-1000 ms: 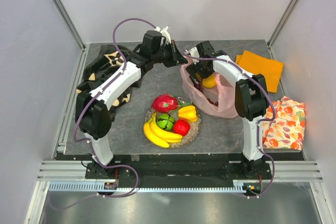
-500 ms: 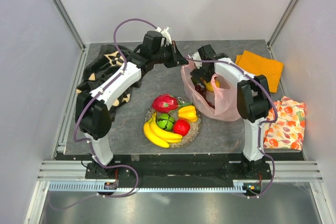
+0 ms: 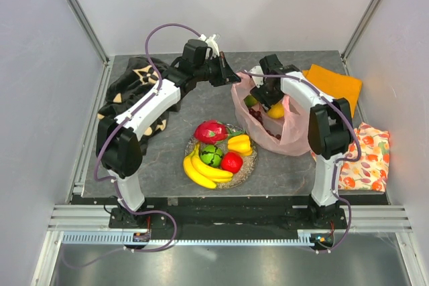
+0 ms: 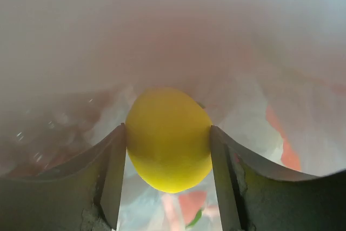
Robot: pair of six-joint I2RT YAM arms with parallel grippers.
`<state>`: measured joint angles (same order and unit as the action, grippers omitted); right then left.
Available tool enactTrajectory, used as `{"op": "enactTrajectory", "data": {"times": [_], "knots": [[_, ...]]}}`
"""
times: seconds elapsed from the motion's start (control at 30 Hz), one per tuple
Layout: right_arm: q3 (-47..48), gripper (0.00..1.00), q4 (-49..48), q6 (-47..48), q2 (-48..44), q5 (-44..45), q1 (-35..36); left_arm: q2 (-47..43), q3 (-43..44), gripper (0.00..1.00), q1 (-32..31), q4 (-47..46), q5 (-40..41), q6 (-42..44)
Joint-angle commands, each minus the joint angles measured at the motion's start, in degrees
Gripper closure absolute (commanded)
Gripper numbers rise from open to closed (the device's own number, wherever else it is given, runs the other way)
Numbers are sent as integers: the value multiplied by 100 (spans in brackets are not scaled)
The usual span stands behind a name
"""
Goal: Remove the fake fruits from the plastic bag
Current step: Take out the fake fruit from the plastic bag.
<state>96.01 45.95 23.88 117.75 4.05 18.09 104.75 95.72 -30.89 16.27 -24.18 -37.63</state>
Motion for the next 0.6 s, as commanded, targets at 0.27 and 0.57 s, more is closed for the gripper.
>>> {"op": "enactTrajectory", "data": {"times": [0.27,0.57], "knots": [[59,55,933,407,-2229,-1811,11,98,430,99,-22,-212,-34,98],[638,53,1451,196,-3275,-2681,142,37,368,99,-13,-256,-95,264]]}}
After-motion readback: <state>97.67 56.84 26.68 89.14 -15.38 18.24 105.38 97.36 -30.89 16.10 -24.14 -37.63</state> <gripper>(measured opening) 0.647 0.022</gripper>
